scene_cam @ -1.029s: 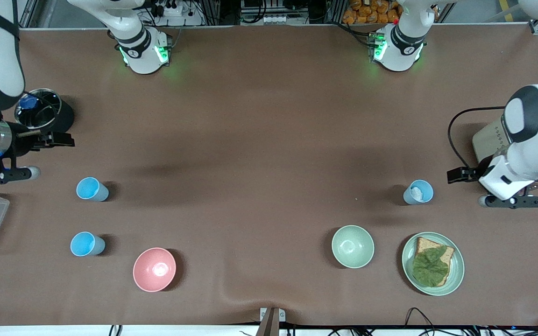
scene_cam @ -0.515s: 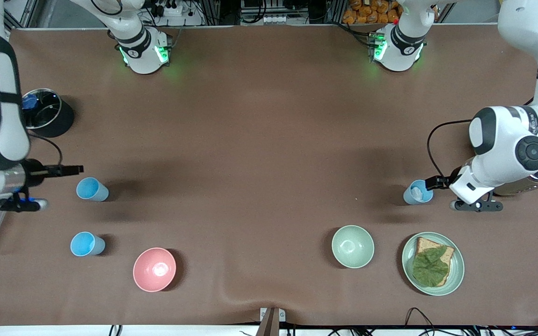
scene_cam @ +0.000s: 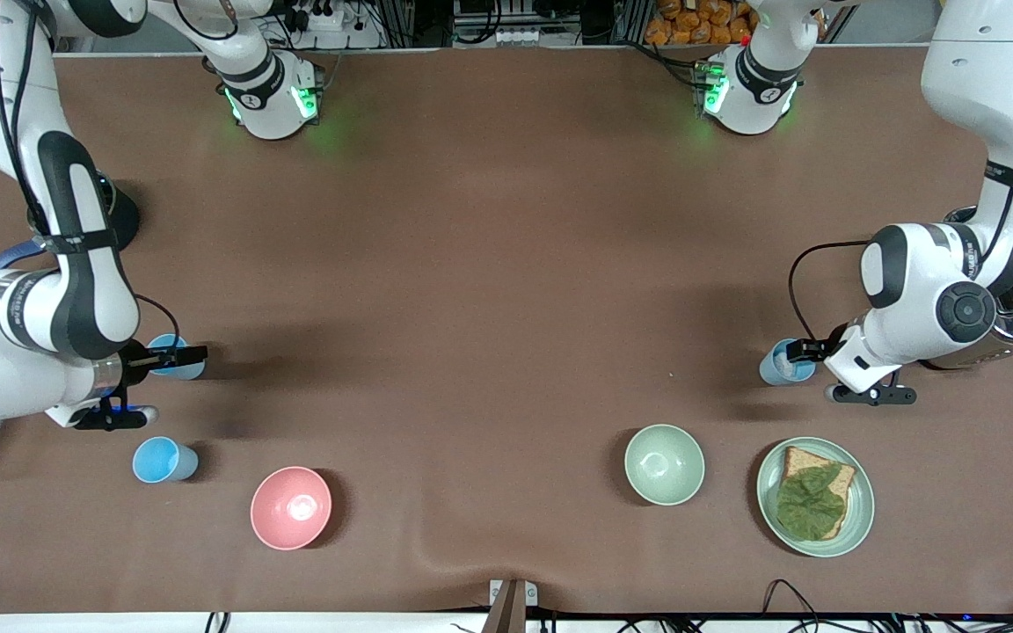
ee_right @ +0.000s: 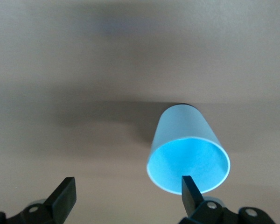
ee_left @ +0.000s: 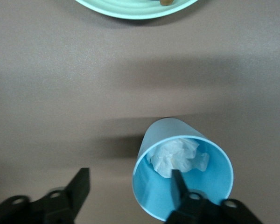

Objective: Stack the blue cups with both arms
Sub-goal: 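Grasp the blue cup with the left gripper while the right gripper grasps another, then place the left gripper's cup mid-table while the right gripper carries its cup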

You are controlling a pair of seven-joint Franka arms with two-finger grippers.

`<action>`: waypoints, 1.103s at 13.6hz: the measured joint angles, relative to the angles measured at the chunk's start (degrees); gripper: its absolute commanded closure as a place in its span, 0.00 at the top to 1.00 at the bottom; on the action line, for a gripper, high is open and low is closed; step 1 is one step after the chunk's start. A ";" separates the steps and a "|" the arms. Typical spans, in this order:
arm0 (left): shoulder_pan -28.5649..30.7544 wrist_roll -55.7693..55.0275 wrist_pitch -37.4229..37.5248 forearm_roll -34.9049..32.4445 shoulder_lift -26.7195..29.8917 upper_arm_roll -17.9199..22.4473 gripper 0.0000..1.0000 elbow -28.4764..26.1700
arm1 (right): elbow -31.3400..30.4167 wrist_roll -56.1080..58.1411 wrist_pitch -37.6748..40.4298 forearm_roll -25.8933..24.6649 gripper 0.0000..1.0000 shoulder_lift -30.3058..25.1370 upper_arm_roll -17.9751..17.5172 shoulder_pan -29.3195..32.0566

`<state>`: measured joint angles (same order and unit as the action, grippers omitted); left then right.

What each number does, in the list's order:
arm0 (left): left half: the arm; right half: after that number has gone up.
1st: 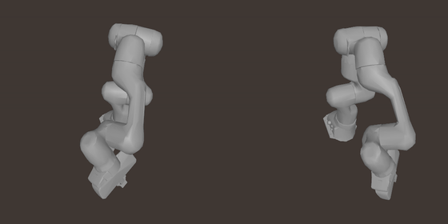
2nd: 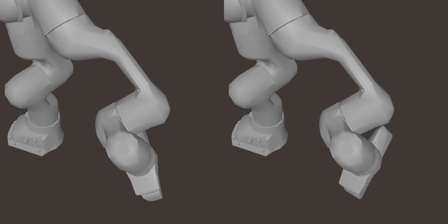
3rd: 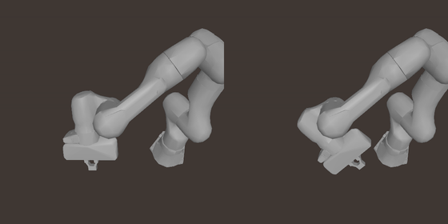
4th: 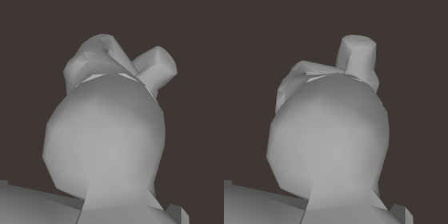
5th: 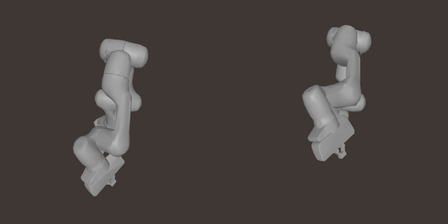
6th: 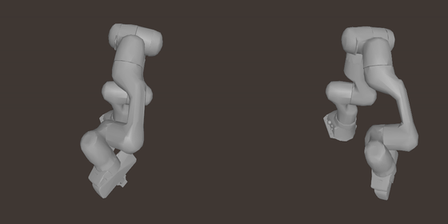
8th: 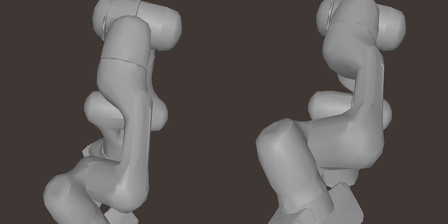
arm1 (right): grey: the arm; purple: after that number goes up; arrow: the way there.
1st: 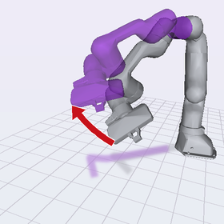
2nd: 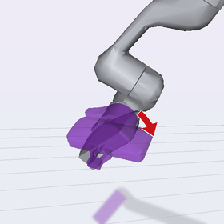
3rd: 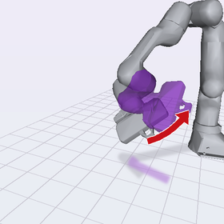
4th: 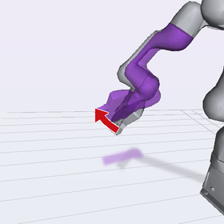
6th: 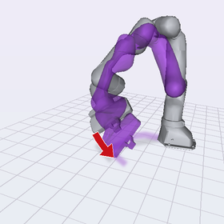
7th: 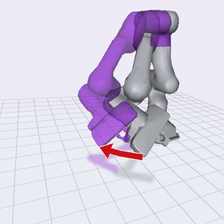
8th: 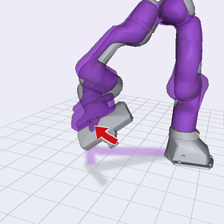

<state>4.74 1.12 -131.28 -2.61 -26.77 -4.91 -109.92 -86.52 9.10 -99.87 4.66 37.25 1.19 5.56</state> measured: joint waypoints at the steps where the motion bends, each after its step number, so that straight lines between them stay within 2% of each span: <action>1: 0.00 0.00 0.00 0.00 -0.02 0.00 0.24 0.01 | -0.01 0.03 -0.07 0.00 1.00 0.65 0.09 0.27; 3: 0.00 0.00 0.00 0.00 -0.15 -0.01 0.00 0.03 | -0.11 0.06 -0.89 -0.01 1.00 1.76 0.09 0.40; 5: -0.01 0.00 -0.01 0.00 -0.28 -0.14 0.00 0.06 | -1.05 0.06 -2.73 -0.01 0.99 2.69 0.08 0.40; 6: -0.05 0.00 -0.01 0.00 -0.28 -0.44 0.00 0.16 | -2.14 0.07 -4.47 -0.01 0.31 3.01 0.08 0.40; 7: -0.08 0.00 0.01 0.08 -0.15 -1.22 0.00 0.47 | -3.04 0.42 -6.34 -0.07 0.00 3.26 0.07 0.39; 10: -0.13 -3.31 0.02 0.28 0.71 -6.39 0.00 0.95 | -3.03 3.34 -7.29 -0.49 0.00 2.66 0.10 0.35; 13: -0.64 -14.62 0.15 0.29 1.69 -14.58 0.00 1.07 | -2.97 5.37 -7.29 -0.54 0.00 2.38 0.19 0.38; 15: -2.36 -20.11 0.37 0.29 1.65 -18.12 0.00 1.06 | -2.97 5.97 -7.20 -0.50 0.00 2.13 0.11 0.37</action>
<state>2.38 -18.99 -130.90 -2.32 -25.12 -23.03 -108.86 -89.49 15.06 -107.08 4.16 39.38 1.30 5.93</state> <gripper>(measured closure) 0.969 0.775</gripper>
